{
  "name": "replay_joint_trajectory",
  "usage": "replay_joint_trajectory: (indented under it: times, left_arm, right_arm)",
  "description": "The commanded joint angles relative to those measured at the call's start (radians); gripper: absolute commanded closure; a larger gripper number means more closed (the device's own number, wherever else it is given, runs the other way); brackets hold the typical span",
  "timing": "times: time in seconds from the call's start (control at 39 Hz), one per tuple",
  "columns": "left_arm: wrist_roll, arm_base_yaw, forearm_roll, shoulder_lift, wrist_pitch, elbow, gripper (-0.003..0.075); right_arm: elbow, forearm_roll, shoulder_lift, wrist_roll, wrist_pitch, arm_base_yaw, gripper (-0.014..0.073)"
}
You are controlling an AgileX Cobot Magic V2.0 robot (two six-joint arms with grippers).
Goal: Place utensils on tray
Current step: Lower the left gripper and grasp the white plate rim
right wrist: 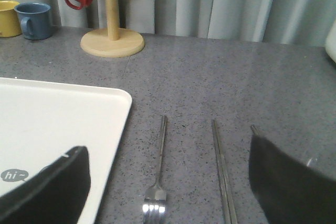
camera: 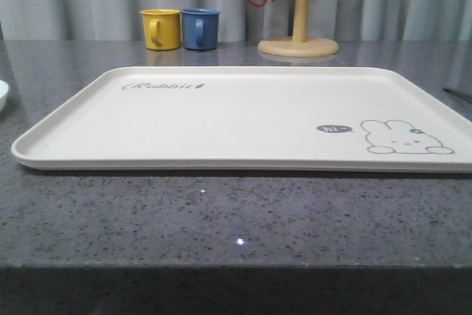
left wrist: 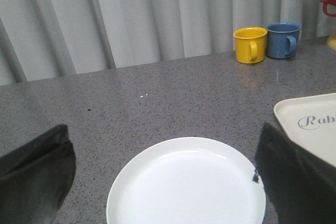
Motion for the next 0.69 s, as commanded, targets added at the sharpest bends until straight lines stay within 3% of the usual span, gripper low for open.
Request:
replay_joint_trajectory:
  times: [0.0,0.21,0.49,0.67]
  left_arm:
    - [-0.008,0.001,-0.014,0.028,-0.105,-0.029,0.0103]
    - [-0.006,-0.087,-0.021,0.22,0.029,-0.16,0.0112]
    - [0.01,-0.282,-0.01,0.632,0.482,-0.482,0.0112]
    - [0.01,-0.298,-0.042,0.847,0.689,-0.634,0.0113]
  right_arm:
    - [-0.036,0.003,0.015,-0.008,-0.09,-0.005,-0.0047]
    - [-0.036,0.003,0.015,-0.008,-0.09,-0.004,-0.0047]
    - [-0.036,0.003,0.015,-0.008,-0.086,-0.004,-0.0047]
    - [-0.036,0.003,0.015,-0.008,-0.086,-0.004,-0.0047]
